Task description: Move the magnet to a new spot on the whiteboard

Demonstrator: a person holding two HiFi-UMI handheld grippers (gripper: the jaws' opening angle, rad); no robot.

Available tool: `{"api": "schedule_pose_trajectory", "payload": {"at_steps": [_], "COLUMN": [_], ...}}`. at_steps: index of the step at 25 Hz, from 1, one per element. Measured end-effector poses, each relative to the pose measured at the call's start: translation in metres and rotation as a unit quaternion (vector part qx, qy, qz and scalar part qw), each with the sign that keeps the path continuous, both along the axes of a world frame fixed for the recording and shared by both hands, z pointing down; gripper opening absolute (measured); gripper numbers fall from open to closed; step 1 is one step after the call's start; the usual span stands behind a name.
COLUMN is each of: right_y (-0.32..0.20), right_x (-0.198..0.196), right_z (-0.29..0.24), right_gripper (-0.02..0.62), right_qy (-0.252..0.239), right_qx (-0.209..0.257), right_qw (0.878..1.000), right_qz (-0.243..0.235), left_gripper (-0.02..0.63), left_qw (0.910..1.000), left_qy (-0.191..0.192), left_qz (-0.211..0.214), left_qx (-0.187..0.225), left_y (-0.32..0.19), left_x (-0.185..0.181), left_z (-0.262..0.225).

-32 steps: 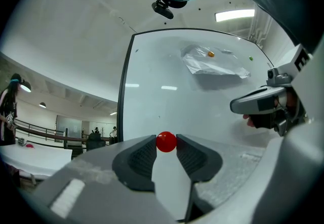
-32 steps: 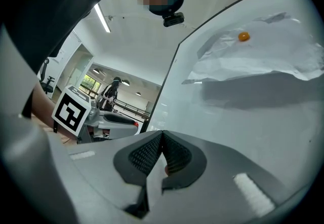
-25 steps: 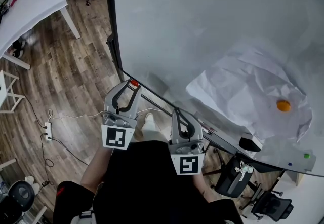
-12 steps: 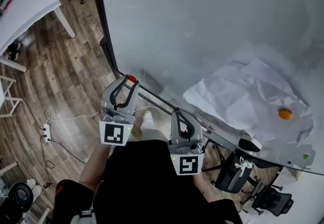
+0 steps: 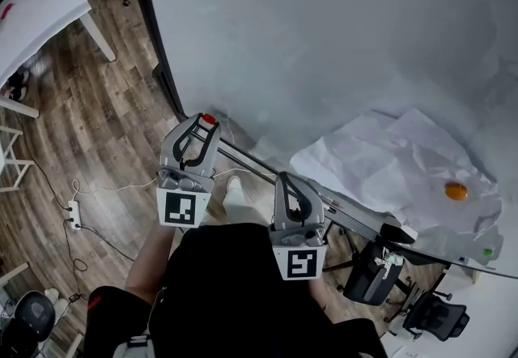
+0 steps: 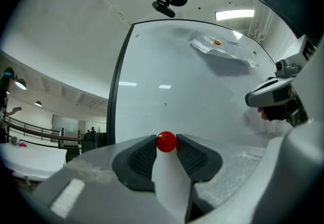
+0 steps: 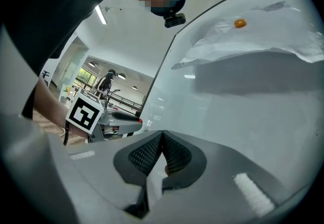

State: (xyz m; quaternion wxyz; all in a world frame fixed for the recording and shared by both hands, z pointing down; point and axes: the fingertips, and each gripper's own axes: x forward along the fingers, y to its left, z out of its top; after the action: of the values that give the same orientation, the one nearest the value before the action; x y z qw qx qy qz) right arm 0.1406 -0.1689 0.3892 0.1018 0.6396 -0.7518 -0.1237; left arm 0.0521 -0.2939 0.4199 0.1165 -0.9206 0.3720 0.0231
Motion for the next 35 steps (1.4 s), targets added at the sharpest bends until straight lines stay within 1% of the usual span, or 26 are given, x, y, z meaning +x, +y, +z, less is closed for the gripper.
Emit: {"api": "schedule_pose_trajectory", "payload": {"at_steps": [7,11,20,26,35], "right_y": [-0.005,-0.006,-0.008,-0.007,-0.007], "right_x": [0.001,0.003,0.005,0.008,0.007], "right_z": [0.001,0.004,0.005,0.006,0.006], "right_gripper": [0.002,0.002,0.002,0.002,0.002], "right_qy": [0.000,0.001,-0.001,0.000,0.000], "right_qx": [-0.002,-0.006,-0.007,-0.009,-0.009], "right_qw": [1.000,1.000,1.000,1.000,1.000], "right_qz": [-0.002,-0.004,-0.004,-0.003,-0.004], "left_gripper": [0.127,0.127,0.127,0.127,0.129], "left_qw": [1.0000,1.0000,1.0000,0.9999,1.0000], "left_qy": [-0.001,-0.003,-0.005,0.000,-0.002], "left_qz": [-0.003,-0.002,-0.004,-0.004,-0.001], "left_qx": [-0.008,-0.001,0.001,-0.009,-0.002], "left_y": [-0.008,-0.011,-0.016,-0.018,-0.018], "left_x": [0.003,0.005,0.007,0.010,0.010], "left_z": [0.005,0.003,0.004,0.006,0.005]}}
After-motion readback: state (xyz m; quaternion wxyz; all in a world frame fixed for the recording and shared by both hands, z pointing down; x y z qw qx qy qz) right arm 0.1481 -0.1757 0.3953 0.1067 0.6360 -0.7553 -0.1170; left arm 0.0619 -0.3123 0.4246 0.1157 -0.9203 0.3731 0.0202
